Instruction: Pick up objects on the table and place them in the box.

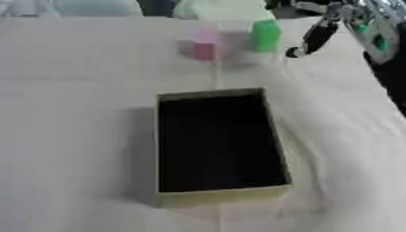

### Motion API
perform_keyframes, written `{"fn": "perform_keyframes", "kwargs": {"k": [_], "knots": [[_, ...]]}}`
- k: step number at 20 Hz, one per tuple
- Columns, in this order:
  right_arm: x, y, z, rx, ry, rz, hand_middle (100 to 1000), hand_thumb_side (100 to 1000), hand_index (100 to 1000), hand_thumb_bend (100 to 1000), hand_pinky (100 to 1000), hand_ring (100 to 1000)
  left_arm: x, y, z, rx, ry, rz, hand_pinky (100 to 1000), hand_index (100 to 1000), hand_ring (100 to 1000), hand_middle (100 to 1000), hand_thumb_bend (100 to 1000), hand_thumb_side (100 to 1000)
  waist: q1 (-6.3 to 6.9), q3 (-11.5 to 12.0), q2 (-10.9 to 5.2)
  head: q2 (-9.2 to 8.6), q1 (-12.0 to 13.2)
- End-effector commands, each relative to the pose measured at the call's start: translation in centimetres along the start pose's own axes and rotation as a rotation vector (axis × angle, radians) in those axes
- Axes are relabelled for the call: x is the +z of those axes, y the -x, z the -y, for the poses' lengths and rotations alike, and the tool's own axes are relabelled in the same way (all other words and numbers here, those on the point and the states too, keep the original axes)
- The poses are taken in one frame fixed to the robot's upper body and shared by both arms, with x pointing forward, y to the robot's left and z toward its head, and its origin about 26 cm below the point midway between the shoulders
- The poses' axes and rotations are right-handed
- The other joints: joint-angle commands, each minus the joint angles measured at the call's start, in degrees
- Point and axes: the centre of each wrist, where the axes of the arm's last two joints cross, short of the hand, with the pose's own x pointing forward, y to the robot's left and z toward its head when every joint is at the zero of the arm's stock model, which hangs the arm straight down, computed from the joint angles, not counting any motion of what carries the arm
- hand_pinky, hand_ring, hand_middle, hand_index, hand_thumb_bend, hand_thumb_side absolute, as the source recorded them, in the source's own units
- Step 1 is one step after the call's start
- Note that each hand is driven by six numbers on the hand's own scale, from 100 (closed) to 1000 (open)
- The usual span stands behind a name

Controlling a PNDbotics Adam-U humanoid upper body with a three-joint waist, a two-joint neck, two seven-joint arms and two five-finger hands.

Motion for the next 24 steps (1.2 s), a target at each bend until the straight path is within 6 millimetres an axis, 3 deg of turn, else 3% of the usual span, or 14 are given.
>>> {"fn": "perform_keyframes", "kwargs": {"k": [1,12,24], "knots": [[0.50,0.53,1.58,-0.009,0.038,-0.018,899,100,974,440,843,906,-0.34,-0.43,0.04,0.009,0.008,0.017,852,828,648,652,510,952,0.04,0.13,-1.11,-0.43,-0.10],[0.12,0.71,1.53,-0.057,0.045,-0.043,894,100,969,377,841,903,-0.29,-0.44,0.16,0.010,0.010,0.014,853,828,647,651,512,951,-0.11,0.30,-0.85,-0.58,-0.28],[-0.21,1.17,1.44,-0.099,0.049,-0.087,896,100,968,327,839,901,-0.32,-0.49,0.38,0.016,0.011,0.017,856,823,645,648,513,952,-0.16,0.69,0.46,-1.20,-1.44]]}}
